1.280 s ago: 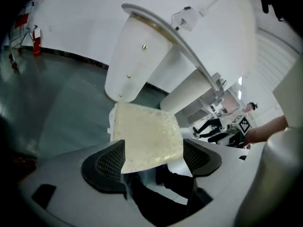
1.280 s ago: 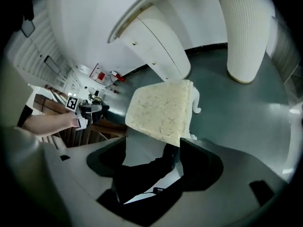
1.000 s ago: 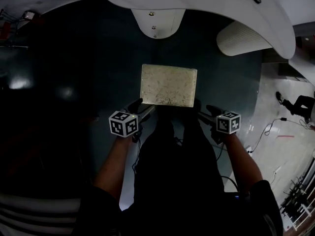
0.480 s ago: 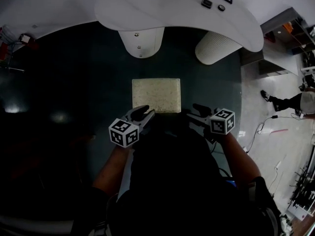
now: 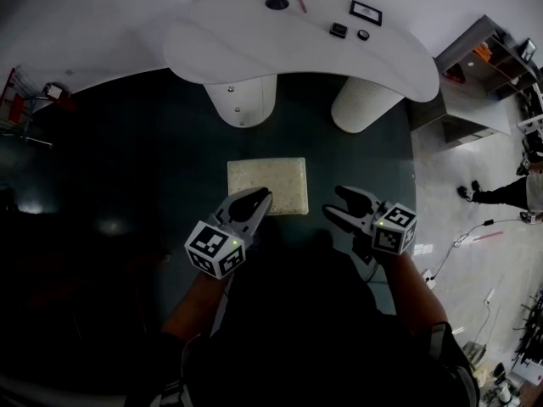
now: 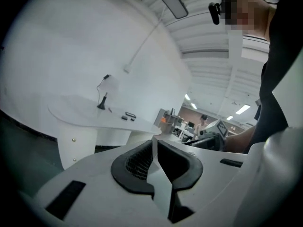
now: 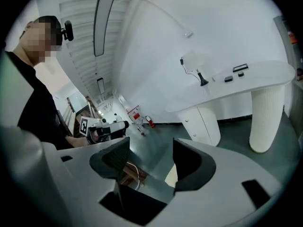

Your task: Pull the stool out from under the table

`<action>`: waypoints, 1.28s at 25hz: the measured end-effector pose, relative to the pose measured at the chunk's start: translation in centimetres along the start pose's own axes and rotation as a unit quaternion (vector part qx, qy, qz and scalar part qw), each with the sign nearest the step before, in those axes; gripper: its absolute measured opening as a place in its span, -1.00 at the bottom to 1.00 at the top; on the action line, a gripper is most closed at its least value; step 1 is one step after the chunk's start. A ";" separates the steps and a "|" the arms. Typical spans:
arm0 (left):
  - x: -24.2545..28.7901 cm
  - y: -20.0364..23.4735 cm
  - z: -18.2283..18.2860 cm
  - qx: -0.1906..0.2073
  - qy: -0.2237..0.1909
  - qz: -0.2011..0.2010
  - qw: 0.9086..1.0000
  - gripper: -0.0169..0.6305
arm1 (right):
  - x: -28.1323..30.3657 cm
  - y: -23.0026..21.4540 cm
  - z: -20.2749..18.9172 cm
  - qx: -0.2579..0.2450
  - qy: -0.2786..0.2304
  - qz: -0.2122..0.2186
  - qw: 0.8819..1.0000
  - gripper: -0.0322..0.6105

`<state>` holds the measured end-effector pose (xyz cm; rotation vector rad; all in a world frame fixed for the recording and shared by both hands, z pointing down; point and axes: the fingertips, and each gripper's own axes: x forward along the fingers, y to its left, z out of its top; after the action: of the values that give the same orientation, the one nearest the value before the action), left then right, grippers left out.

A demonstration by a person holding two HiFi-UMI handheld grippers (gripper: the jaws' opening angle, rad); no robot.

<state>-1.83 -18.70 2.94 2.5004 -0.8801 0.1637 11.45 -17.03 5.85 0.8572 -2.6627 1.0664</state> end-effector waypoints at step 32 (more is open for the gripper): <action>1.5 -14.9 11.3 0.101 -0.100 0.143 0.979 -0.87 | -15.8 5.9 11.3 -0.166 -0.160 0.018 0.973 -0.80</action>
<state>8.03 -14.84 -12.60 2.5955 -1.3706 0.1002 22.00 -14.07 -11.22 0.9811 -3.0065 0.4918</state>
